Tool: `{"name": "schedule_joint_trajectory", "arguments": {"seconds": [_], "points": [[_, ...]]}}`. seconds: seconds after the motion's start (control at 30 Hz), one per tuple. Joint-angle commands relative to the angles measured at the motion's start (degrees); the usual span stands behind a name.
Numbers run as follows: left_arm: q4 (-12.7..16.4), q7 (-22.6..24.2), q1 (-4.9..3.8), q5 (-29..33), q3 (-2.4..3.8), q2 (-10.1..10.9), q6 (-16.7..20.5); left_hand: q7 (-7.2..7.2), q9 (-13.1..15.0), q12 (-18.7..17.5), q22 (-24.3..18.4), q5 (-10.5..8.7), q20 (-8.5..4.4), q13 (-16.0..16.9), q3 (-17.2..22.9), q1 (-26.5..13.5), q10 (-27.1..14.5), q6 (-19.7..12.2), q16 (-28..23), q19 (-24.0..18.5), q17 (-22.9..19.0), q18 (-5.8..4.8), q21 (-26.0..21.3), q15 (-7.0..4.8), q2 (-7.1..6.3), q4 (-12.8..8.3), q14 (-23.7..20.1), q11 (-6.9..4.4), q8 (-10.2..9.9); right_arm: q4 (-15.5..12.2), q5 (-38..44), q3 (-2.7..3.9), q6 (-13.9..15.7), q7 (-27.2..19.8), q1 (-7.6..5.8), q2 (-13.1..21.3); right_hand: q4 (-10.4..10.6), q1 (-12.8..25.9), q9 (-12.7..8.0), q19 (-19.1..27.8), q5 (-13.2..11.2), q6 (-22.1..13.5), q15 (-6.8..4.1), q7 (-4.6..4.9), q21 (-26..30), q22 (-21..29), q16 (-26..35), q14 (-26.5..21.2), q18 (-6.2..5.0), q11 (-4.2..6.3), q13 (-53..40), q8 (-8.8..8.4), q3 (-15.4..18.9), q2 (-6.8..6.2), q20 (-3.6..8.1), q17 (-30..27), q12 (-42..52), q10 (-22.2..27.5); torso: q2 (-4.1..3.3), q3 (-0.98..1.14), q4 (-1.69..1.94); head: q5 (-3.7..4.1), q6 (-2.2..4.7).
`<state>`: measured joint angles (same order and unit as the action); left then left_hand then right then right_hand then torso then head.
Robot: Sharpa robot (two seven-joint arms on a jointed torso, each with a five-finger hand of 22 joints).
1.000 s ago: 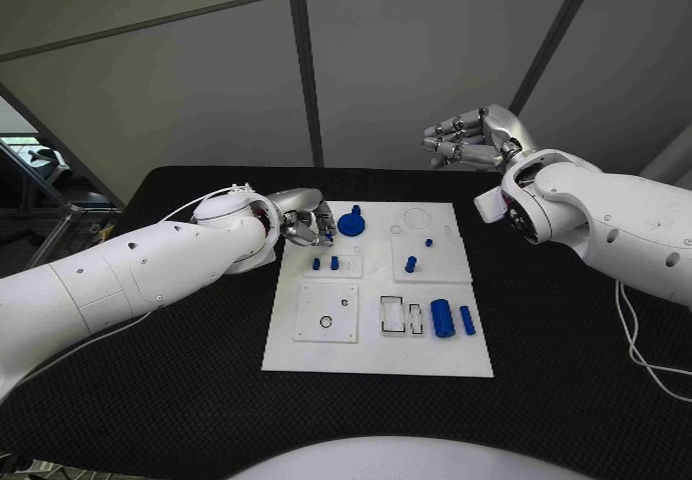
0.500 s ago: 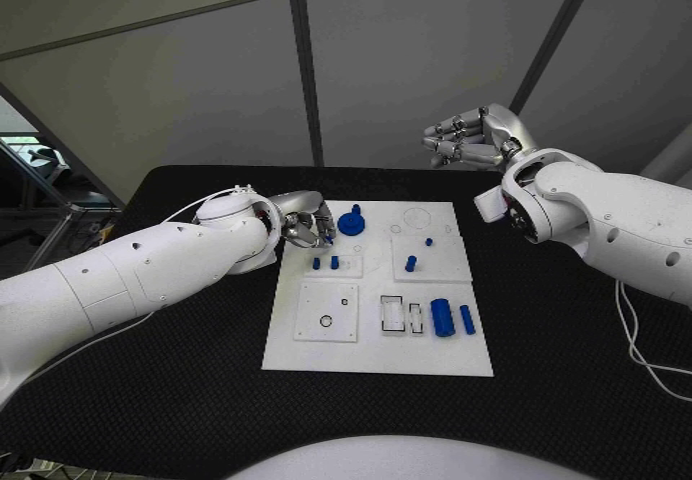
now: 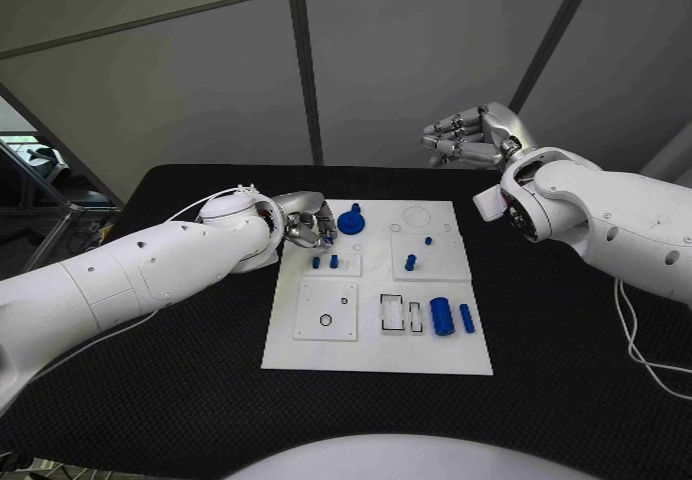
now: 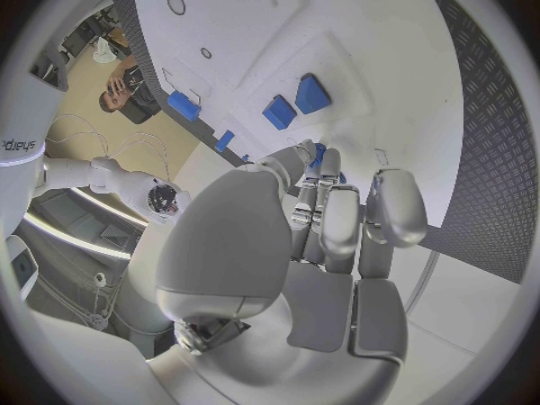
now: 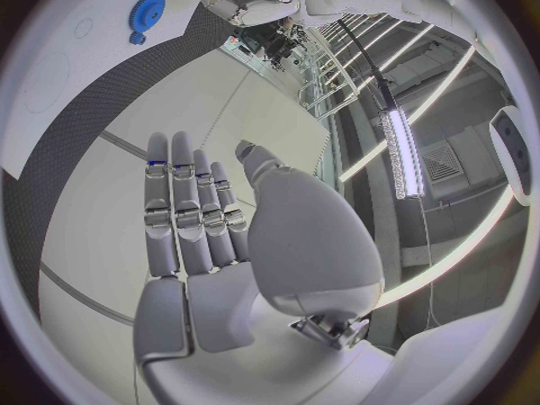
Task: Assemble the parts on the task board
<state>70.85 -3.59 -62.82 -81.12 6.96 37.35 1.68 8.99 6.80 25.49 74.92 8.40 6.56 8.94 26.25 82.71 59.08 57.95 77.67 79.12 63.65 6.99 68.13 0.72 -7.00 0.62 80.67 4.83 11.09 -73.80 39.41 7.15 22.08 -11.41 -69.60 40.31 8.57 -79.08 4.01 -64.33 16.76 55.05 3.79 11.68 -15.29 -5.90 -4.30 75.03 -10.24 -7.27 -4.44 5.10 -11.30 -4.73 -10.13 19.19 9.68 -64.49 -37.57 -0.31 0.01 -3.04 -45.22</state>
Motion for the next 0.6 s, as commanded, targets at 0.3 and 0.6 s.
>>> {"name": "schedule_joint_trajectory", "arguments": {"seconds": [0.3,0.6], "points": [[-0.13,-0.47,-0.06,0.19,-0.11,-0.24,-1.57,-0.05,-0.10,-0.30,2.45,-0.37,-0.15,0.01,0.35,-0.50,0.48,0.25,-0.36,0.36,-0.37,-2.02,0.17,-0.17,-0.07,0.04,-0.14,0.00,-0.35,-0.18,0.10,0.04,-0.30,-0.36,-0.09,0.02,0.03,0.11,0.02,-0.41,0.29,0.04,0.14,0.13,0.12,0.06,0.30,0.40,-0.26,-0.39,0.09,-0.29,0.09,0.39,0.16,-0.08,-0.17,-0.03,0.01,-0.04,0.02,0.03,-0.07],[-0.48,-0.60,-0.06,0.20,-0.16,-0.47,-1.37,0.31,-0.87,-1.19,2.33,-0.56,-0.08,-0.01,0.23,-1.58,0.31,-2.24,-0.24,0.14,-0.02,-1.94,-0.33,0.06,-0.83,0.05,-0.18,0.26,-2.29,-0.16,0.10,0.04,-0.26,-0.34,-0.09,0.03,0.03,0.11,0.02,-0.41,0.29,0.04,0.14,0.13,0.12,0.06,0.30,0.40,-0.26,-0.39,0.09,-0.29,0.09,0.39,0.16,-0.08,-0.17,-0.03,0.00,-0.02,0.05,0.09,-0.14]]}}
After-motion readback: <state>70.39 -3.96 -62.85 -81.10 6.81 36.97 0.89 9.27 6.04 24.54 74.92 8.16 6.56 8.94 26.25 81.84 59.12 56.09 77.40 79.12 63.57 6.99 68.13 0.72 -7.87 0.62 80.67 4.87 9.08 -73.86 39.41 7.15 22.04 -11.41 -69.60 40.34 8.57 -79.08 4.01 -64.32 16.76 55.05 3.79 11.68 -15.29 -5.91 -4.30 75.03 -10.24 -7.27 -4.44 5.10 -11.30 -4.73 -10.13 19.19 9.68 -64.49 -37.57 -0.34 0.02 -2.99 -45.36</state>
